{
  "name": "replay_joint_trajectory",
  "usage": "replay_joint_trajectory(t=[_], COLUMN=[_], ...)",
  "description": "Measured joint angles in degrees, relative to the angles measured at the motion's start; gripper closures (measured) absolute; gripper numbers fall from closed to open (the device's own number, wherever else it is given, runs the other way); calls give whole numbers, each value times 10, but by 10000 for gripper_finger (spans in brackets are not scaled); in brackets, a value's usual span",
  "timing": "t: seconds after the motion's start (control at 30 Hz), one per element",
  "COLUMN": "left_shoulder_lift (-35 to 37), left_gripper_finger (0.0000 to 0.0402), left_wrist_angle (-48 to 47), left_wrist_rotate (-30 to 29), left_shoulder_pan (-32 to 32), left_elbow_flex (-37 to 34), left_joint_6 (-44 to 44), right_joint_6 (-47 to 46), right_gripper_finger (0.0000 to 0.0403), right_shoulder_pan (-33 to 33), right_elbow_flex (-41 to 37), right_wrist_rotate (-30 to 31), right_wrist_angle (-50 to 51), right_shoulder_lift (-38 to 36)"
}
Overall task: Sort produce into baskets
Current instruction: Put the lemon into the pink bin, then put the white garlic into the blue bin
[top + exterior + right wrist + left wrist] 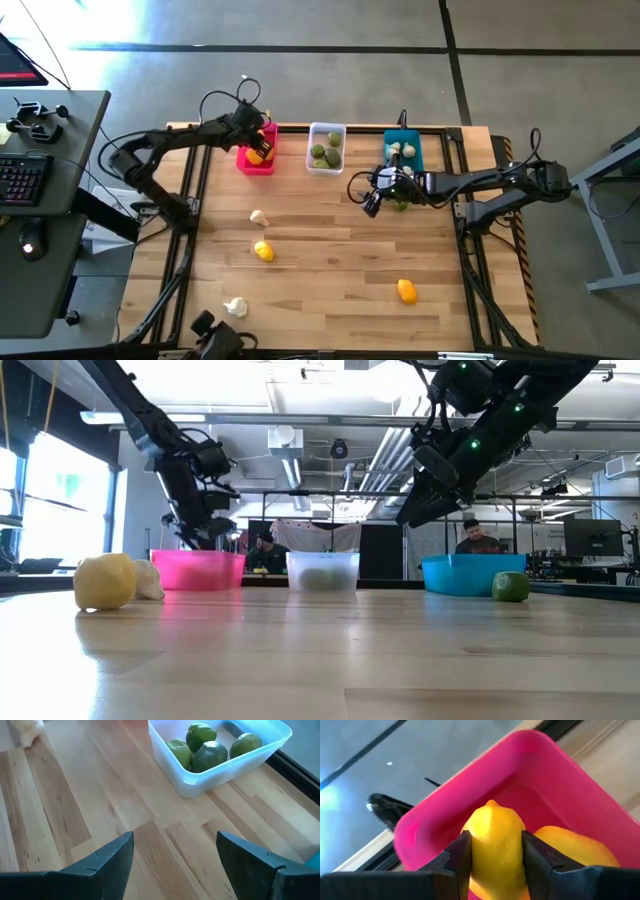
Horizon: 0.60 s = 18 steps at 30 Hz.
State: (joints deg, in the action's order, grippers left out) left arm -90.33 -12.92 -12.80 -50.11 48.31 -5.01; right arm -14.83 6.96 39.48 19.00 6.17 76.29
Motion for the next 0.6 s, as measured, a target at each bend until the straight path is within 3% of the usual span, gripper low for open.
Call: replay_joint_trajectory(t=[0.13,0.43,0.6], left_shoulder_lift=[-13,-9,18], left_gripper_finger=[269,183,174], left_wrist_angle=[-3,4,14], left_wrist_rotate=[6,-9,-12], left_shoulder_pan=[-6,-6,-5], left_elbow_flex=[0,0,0], left_joint_6=[-4,-30,-46], right_joint_6=[-3,-2,17], right_gripper_finger=[128,128,128], right_shoulder_pan=[0,0,0], right_elbow_flex=[0,0,0], right_wrist_rotate=[0,0,0], right_wrist_angle=[1,0,7], right_shoulder_lift=[0,0,0])
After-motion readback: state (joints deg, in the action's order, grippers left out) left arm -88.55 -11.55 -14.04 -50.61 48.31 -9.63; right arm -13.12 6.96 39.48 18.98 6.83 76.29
